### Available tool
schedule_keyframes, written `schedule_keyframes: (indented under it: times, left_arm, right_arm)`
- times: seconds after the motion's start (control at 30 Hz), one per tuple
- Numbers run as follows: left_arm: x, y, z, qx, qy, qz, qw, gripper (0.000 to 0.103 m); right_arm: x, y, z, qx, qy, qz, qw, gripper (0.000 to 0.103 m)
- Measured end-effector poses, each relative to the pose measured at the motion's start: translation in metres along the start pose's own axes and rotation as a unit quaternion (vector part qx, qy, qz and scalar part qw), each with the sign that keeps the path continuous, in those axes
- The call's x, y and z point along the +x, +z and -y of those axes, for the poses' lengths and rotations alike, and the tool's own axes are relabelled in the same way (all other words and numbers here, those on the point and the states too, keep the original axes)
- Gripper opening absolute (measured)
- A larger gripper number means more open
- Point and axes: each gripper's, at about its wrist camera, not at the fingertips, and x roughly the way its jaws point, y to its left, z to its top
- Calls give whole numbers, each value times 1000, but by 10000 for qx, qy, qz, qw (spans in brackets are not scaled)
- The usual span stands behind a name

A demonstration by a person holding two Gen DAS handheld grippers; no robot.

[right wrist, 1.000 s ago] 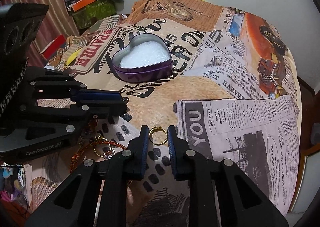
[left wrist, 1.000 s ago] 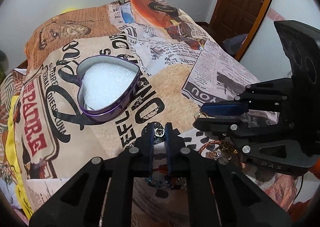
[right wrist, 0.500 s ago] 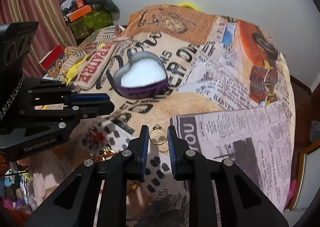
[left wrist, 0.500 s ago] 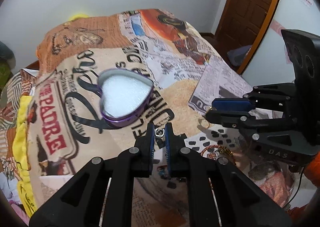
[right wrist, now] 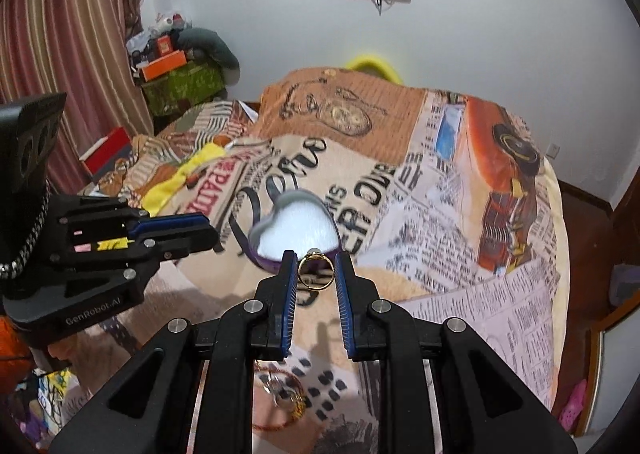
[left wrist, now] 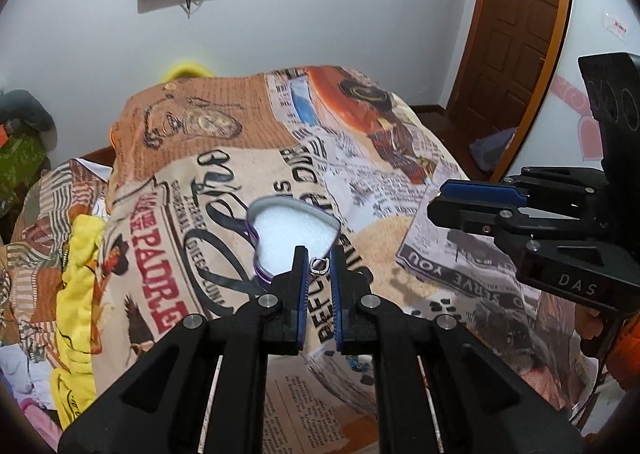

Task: Organize jewelry
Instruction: 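Carry the gold ring in the right gripper over the purple heart tin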

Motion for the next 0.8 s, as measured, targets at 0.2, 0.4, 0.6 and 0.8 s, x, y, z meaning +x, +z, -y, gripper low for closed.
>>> schedule_keyframes:
  times: [0.2, 0.4, 0.6, 0.8]
  left_arm:
    - [0, 9, -12, -48, 101, 110, 9999, 9]
    - [10, 14, -26, -131, 193, 97, 9997, 9]
    - [31, 17, -38, -202, 252, -46, 9995, 9]
    - [58, 18, -47, -279, 140, -337, 9989, 9]
  right_arm:
    - [10, 12, -4, -48, 52, 98, 9999, 17]
    - [31, 20, -4, -105, 124, 38, 9999, 17]
    - [55, 24, -7, -297, 129, -111, 9994, 17]
    - [81, 23, -7, -430, 210, -417, 9980, 17]
